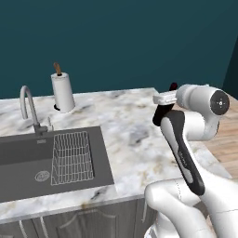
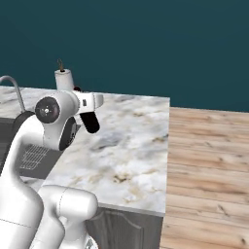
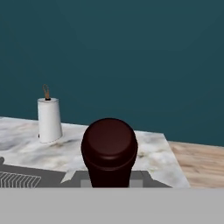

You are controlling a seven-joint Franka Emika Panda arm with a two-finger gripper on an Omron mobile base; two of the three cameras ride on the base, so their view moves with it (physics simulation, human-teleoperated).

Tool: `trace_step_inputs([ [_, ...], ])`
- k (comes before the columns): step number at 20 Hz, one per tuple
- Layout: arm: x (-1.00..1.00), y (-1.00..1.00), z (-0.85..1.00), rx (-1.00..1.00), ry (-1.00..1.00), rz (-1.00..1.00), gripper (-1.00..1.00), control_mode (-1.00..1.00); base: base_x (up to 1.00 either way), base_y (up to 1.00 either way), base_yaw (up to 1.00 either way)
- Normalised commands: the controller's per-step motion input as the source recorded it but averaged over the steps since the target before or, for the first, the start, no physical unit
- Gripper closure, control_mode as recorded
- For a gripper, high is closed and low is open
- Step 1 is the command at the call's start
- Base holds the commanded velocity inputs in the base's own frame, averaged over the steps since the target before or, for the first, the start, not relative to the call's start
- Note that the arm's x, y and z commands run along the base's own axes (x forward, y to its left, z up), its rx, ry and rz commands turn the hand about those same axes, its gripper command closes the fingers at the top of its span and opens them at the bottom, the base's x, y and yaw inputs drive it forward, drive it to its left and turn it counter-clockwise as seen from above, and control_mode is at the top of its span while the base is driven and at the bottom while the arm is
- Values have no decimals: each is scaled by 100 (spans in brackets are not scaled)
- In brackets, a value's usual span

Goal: Move the drinks to the dining counter.

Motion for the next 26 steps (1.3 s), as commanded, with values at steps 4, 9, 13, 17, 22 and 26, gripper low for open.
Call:
trace_step_inputs([
  [4,44,-11,-13,0,1,0,100,-100,0,0,0],
  [9,47,-18,-20,0,3,0,100,-100,0,0,0],
  [13,38,-7,-26,0,2,0,100,-100,0,0,0],
  [17,35,-6,-32,0,0,0,100,-100,0,0,0],
  [22,37,-2,-41,0,0,0,100,-100,0,0,0],
  [26,37,0,-38,0,0,0,100,-100,0,0,0],
])
